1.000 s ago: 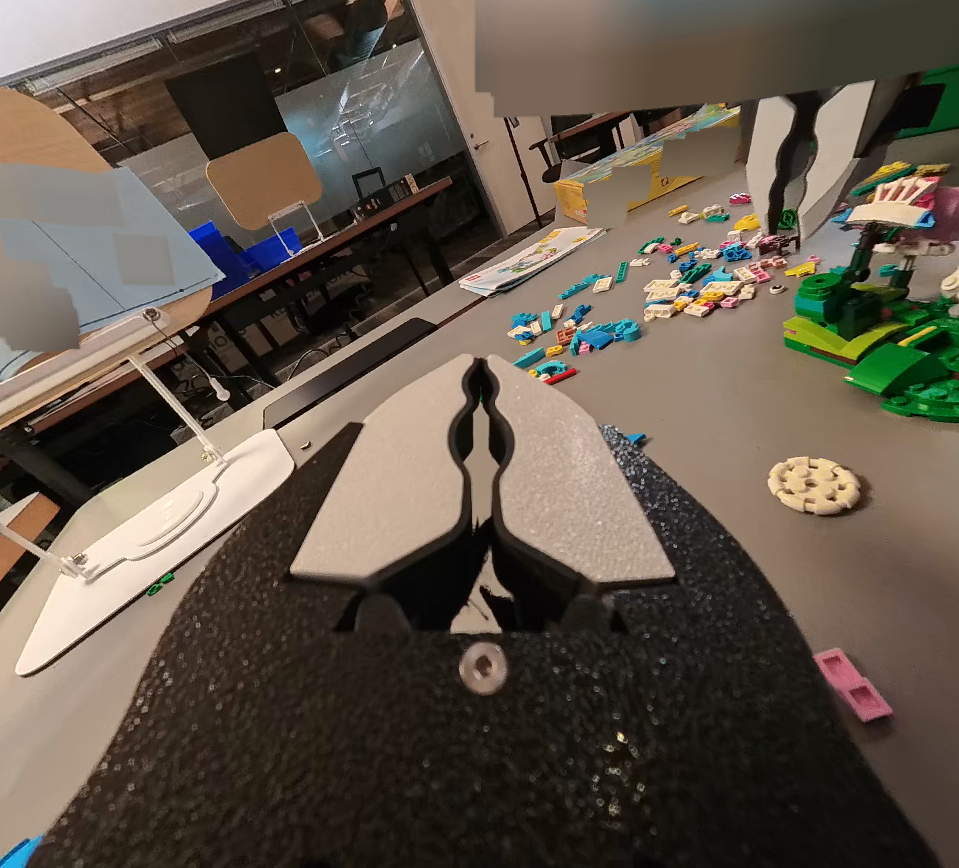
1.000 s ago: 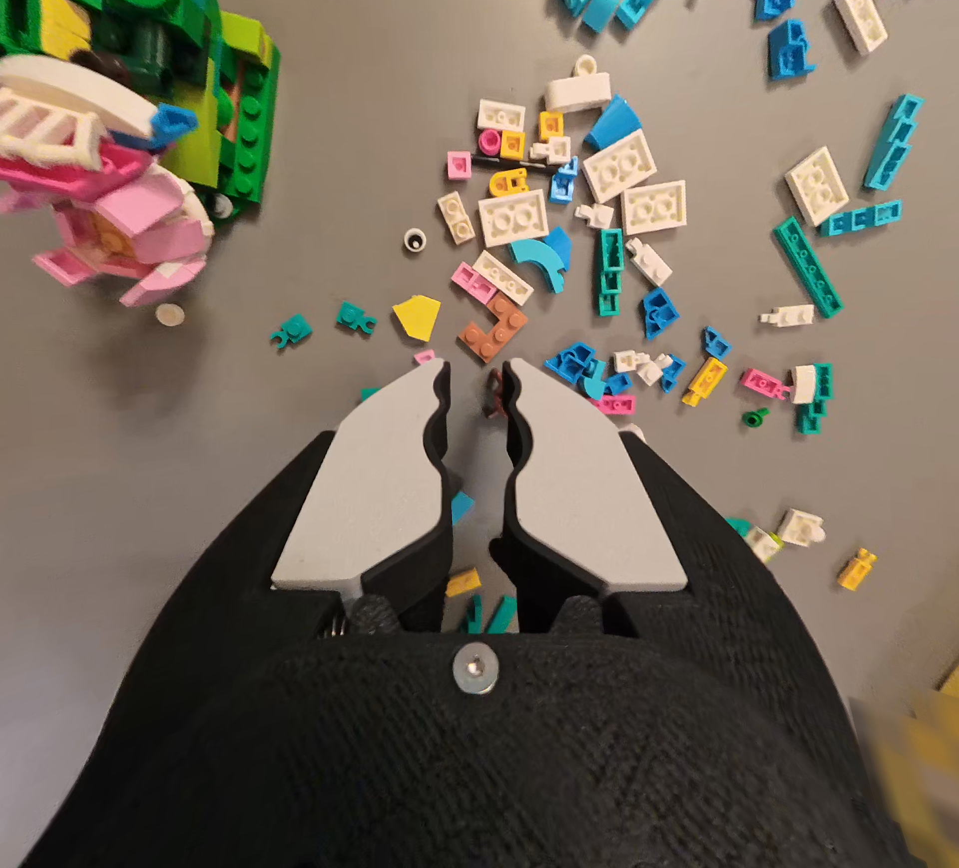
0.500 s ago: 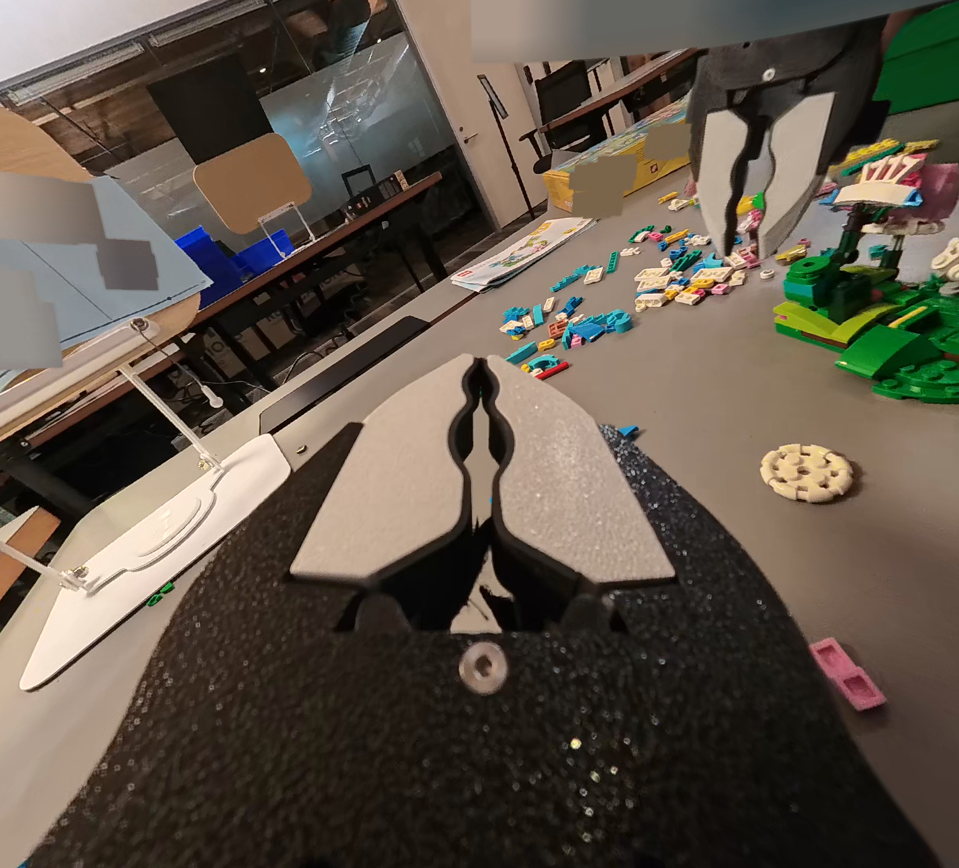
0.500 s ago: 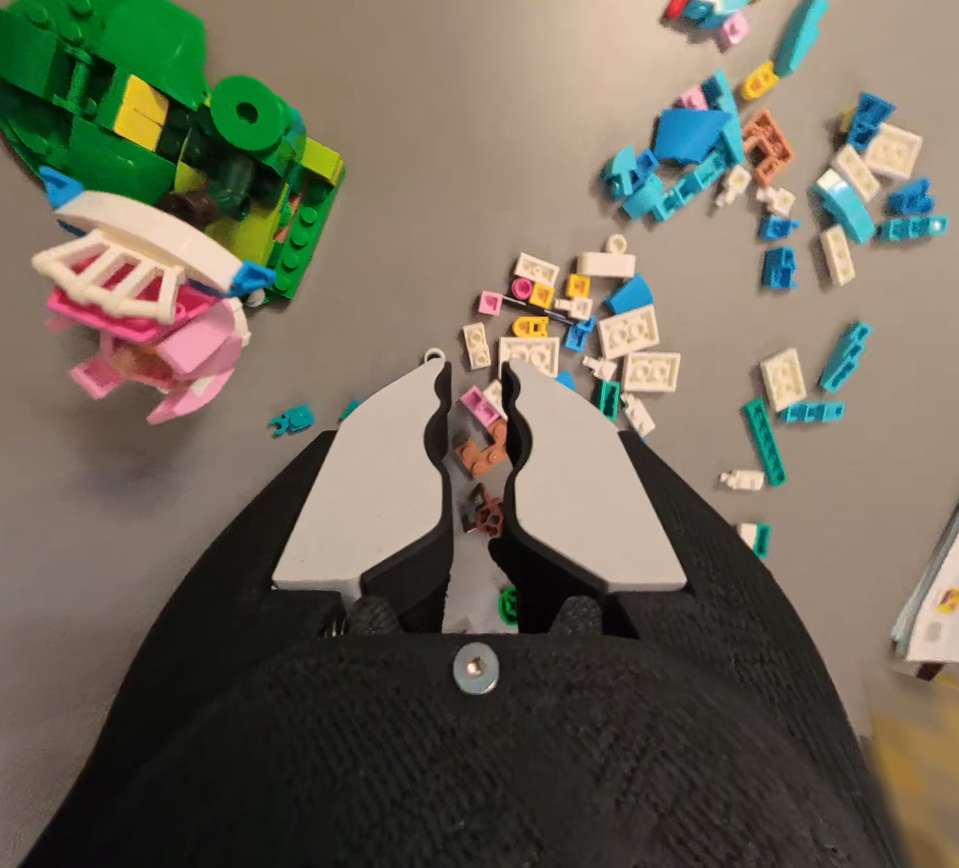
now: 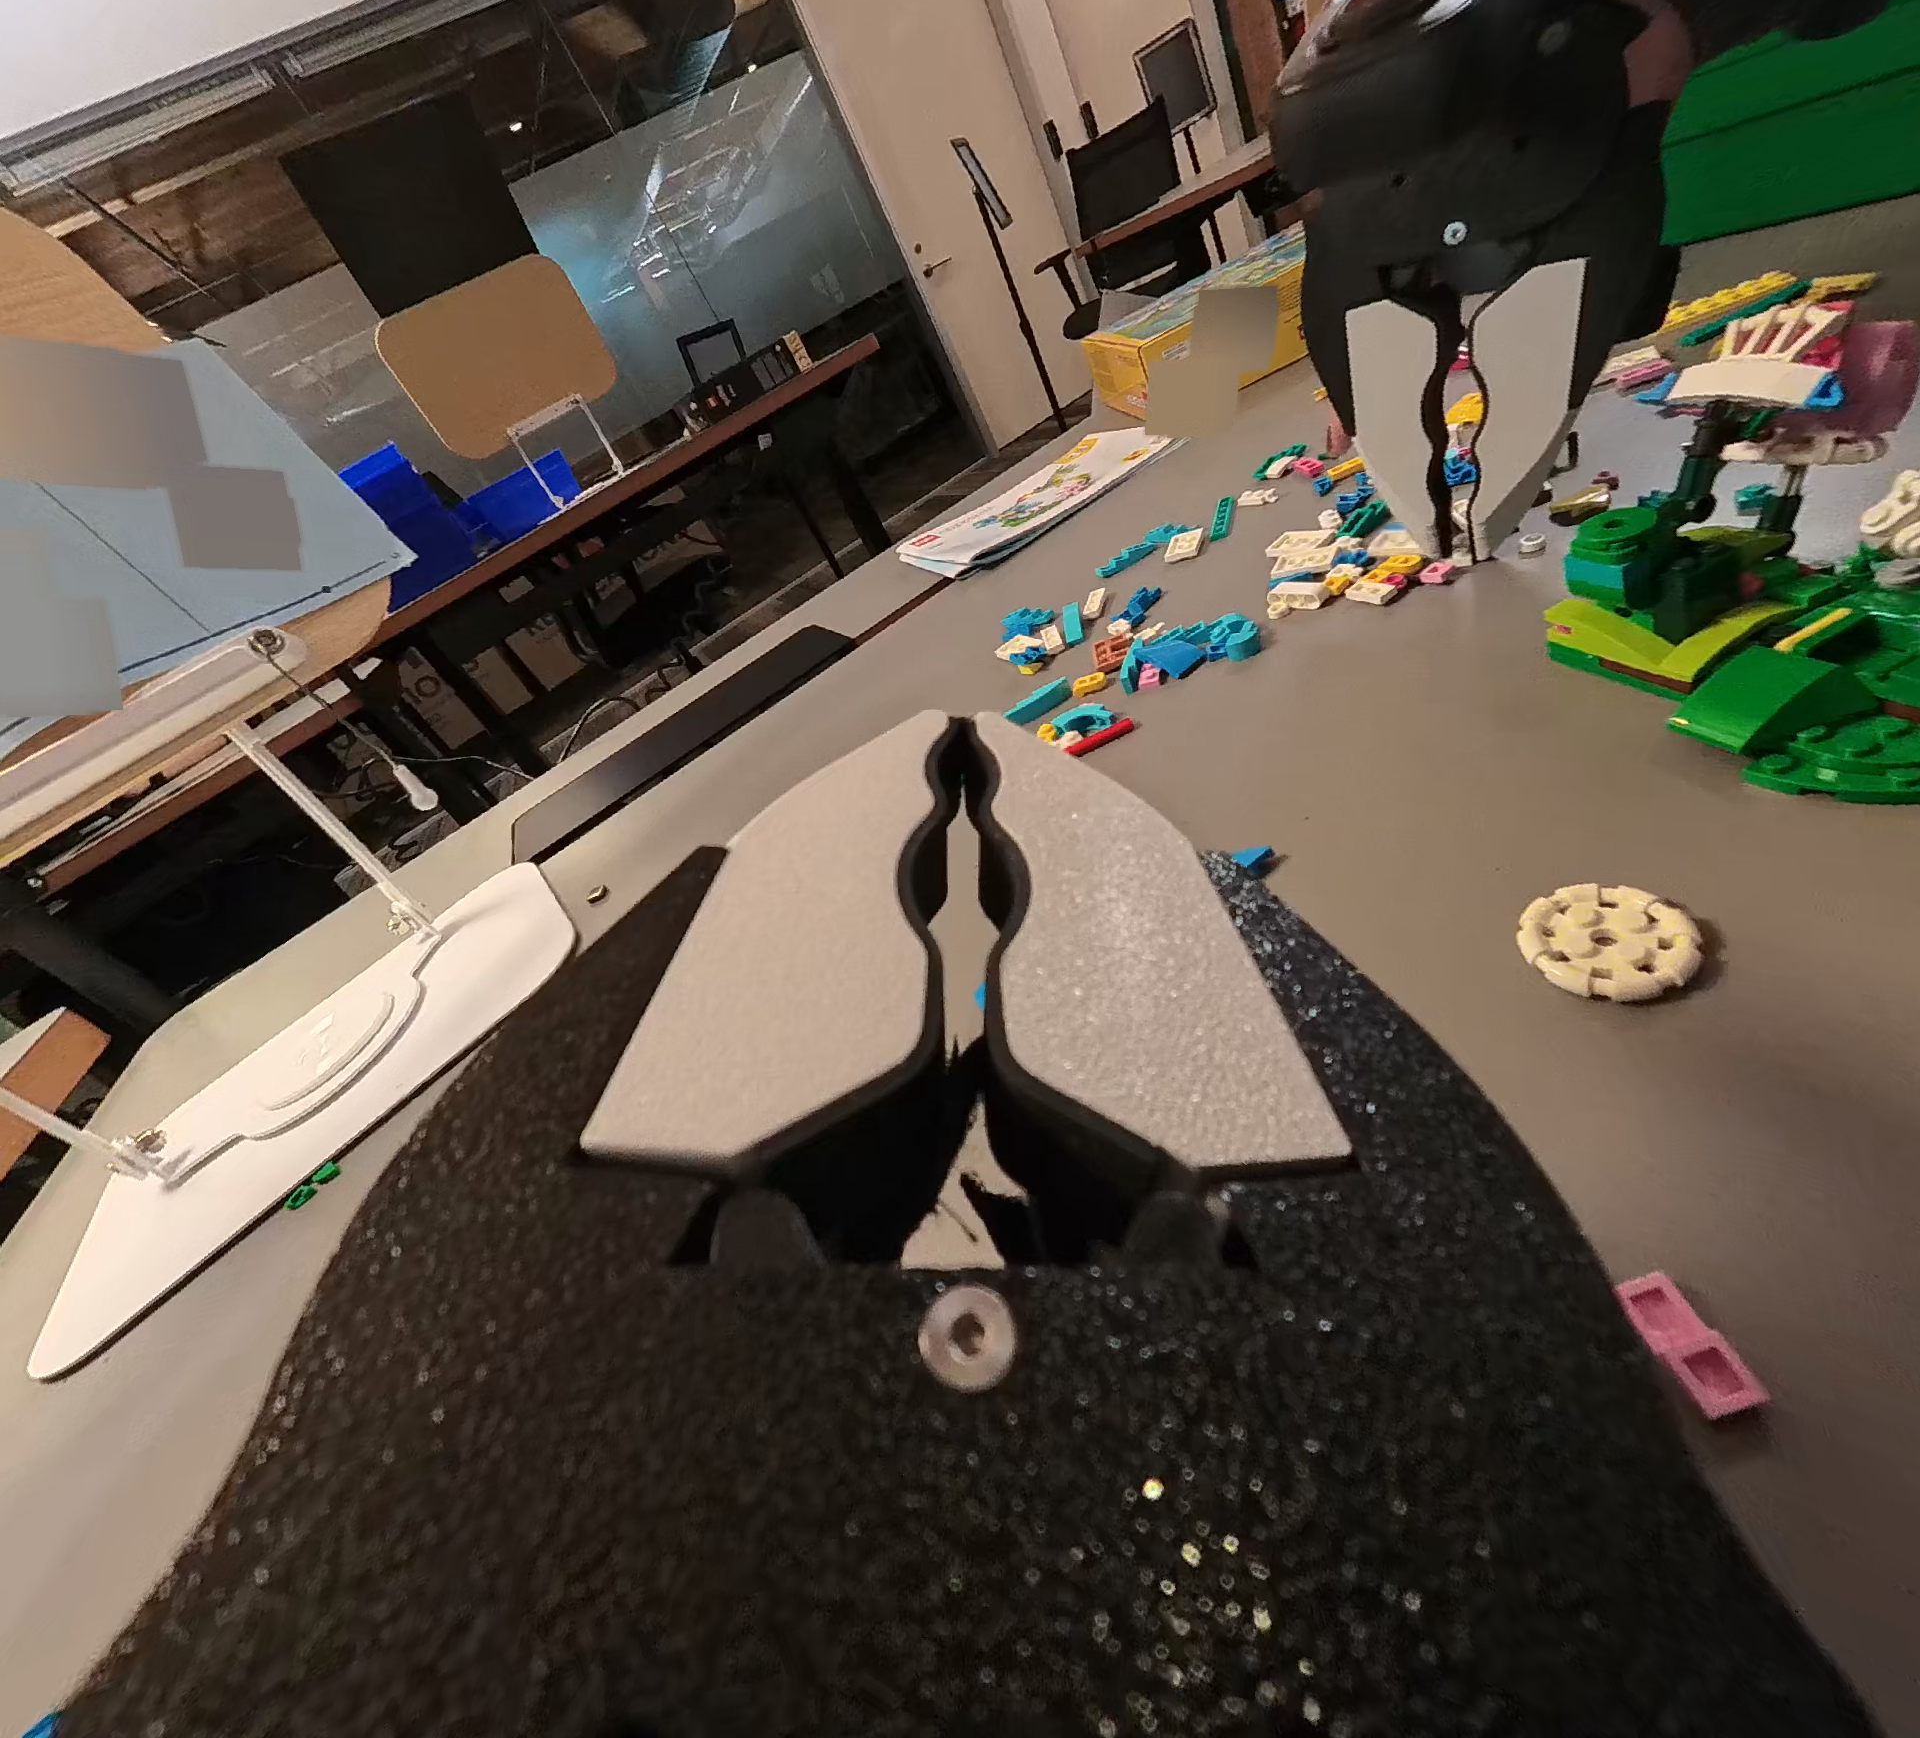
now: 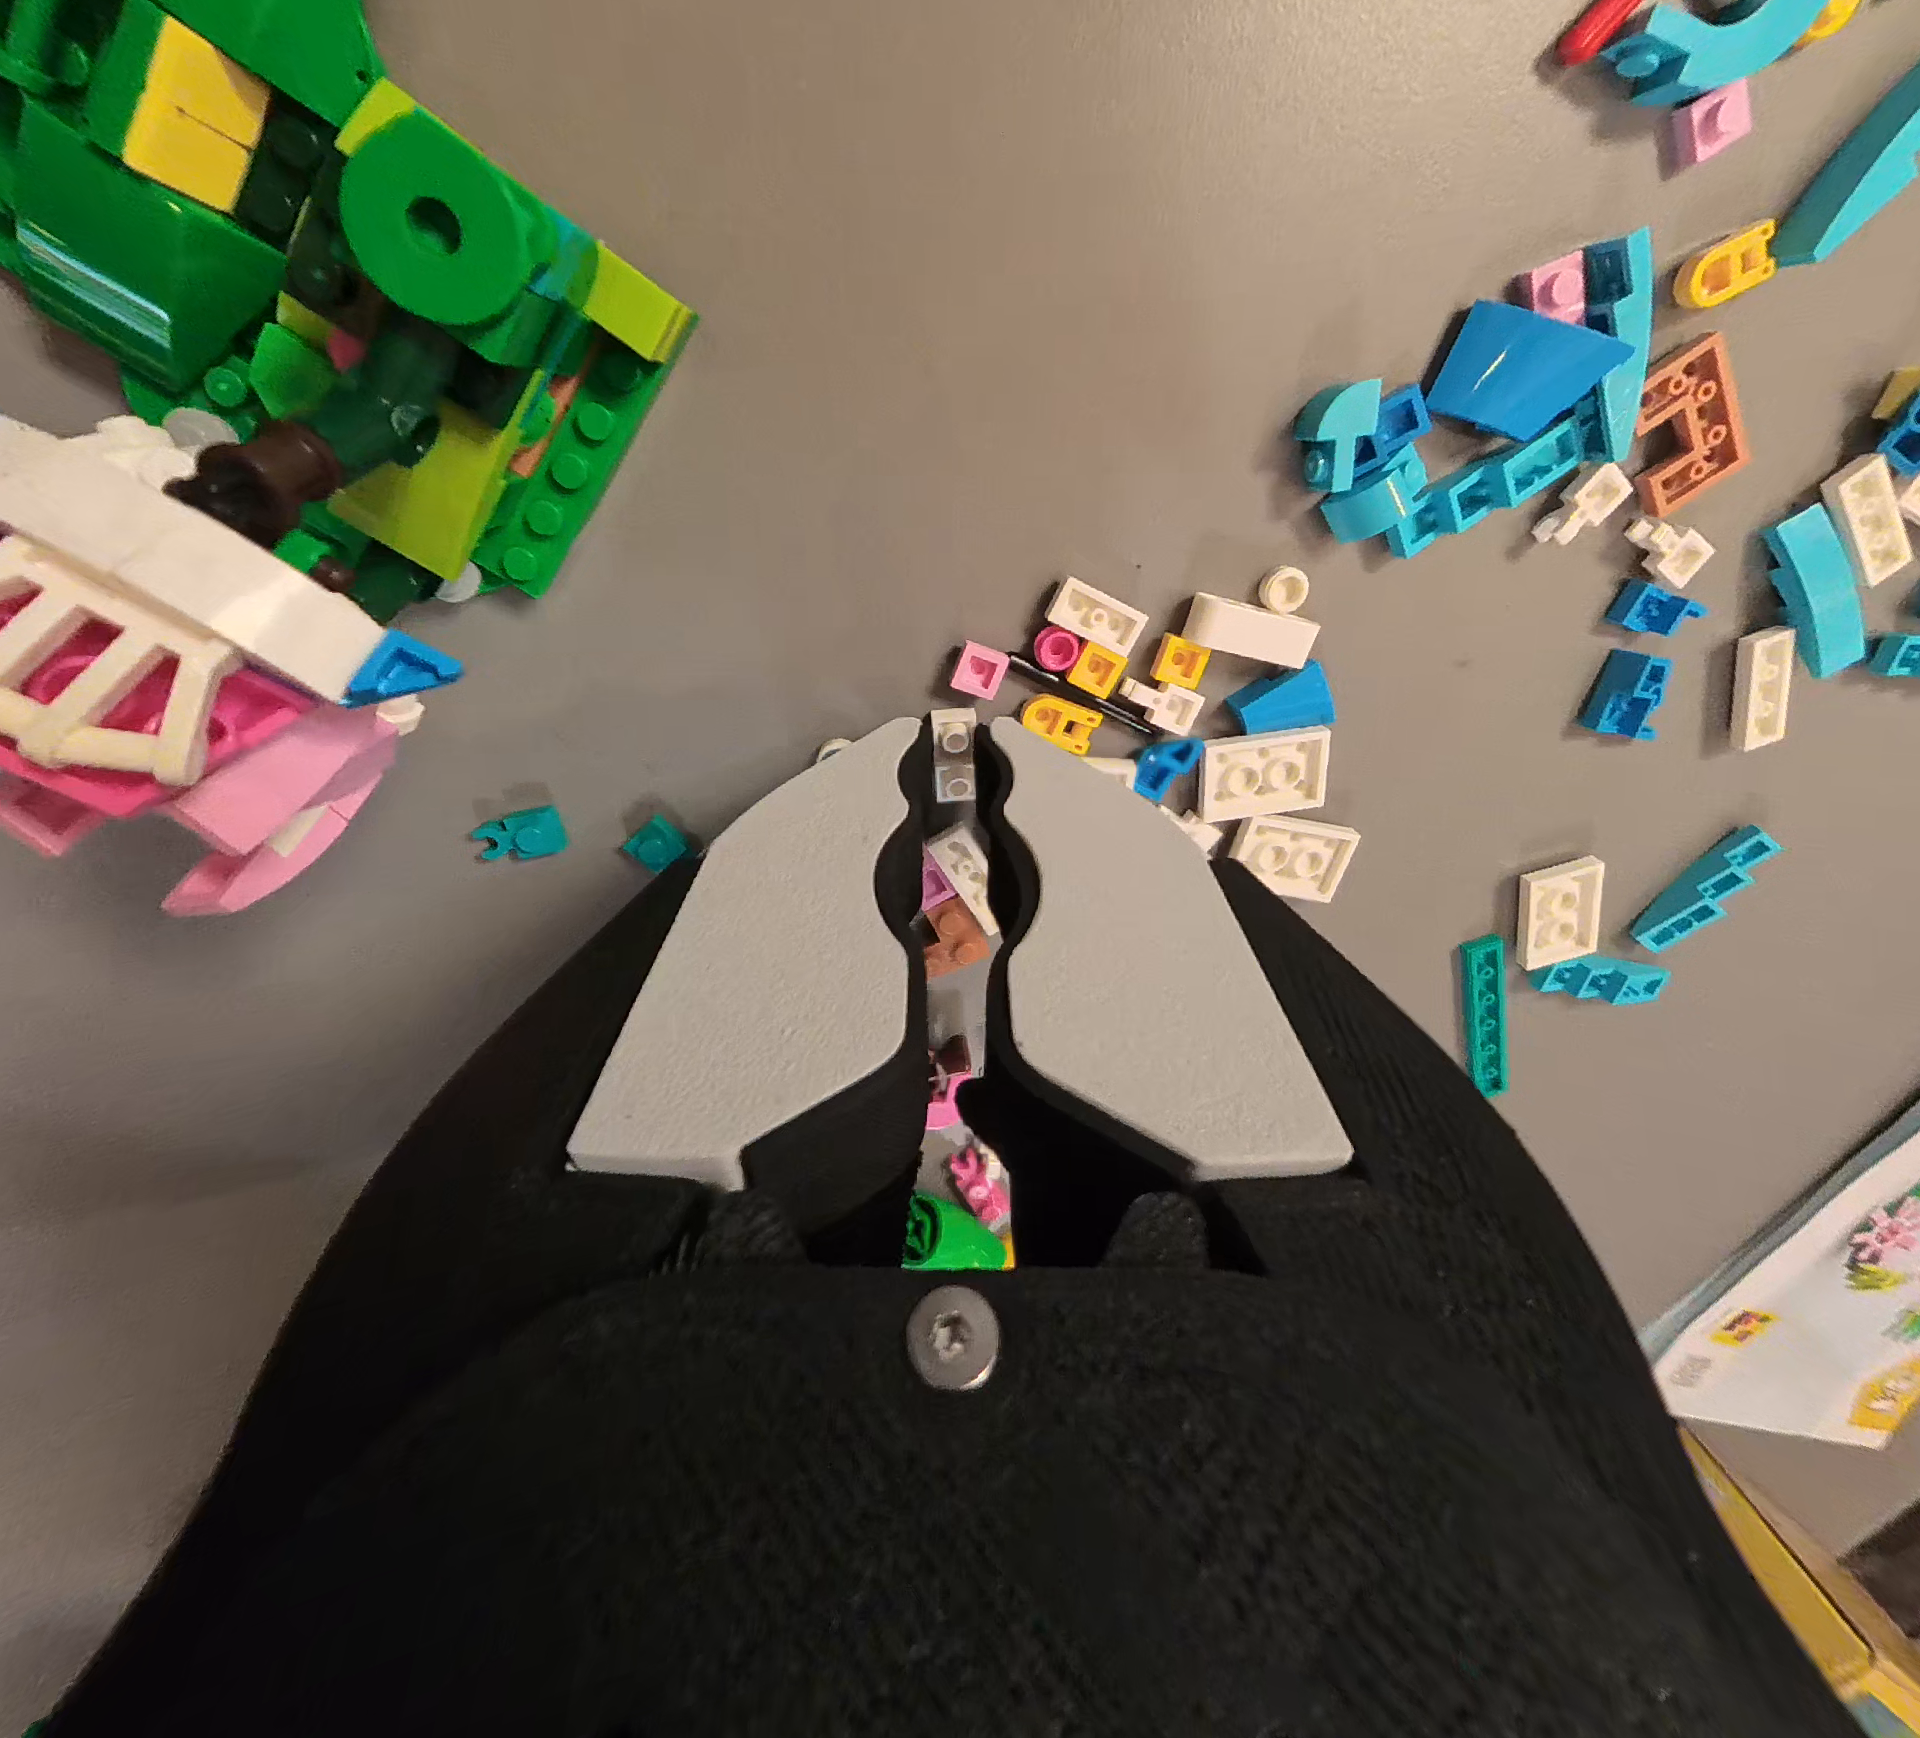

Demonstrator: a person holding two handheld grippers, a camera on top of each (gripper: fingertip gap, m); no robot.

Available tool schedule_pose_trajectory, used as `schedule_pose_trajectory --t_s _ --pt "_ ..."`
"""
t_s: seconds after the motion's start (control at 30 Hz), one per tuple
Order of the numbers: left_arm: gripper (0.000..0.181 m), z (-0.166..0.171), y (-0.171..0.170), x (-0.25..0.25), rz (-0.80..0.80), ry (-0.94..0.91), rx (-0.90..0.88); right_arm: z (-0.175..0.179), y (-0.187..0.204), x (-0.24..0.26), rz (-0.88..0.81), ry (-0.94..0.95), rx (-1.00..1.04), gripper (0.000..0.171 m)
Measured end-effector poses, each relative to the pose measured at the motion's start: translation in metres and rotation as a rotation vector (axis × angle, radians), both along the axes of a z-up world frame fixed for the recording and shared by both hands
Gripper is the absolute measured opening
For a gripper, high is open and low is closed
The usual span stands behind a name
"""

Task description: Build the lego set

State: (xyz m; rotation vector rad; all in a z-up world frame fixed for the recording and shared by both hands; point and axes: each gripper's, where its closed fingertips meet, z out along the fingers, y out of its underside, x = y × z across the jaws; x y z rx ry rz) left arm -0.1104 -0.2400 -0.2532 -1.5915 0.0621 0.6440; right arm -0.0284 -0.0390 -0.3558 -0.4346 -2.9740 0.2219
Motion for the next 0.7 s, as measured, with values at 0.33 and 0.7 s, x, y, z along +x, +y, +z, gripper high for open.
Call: schedule_pose_trajectory --t_s 0.33,0.7 --pt "0.0 0.01 -0.01 -0.009 0.015 -0.095 0.099 0.038 -0.016 -0.019 -0.119 0.256 -0.188 0.004" --pt "0.0 0.013 -0.001 0.012 -0.128 -0.19 0.13 0.139 -0.116 -0.007 -0.067 0.546 -0.785 0.005"
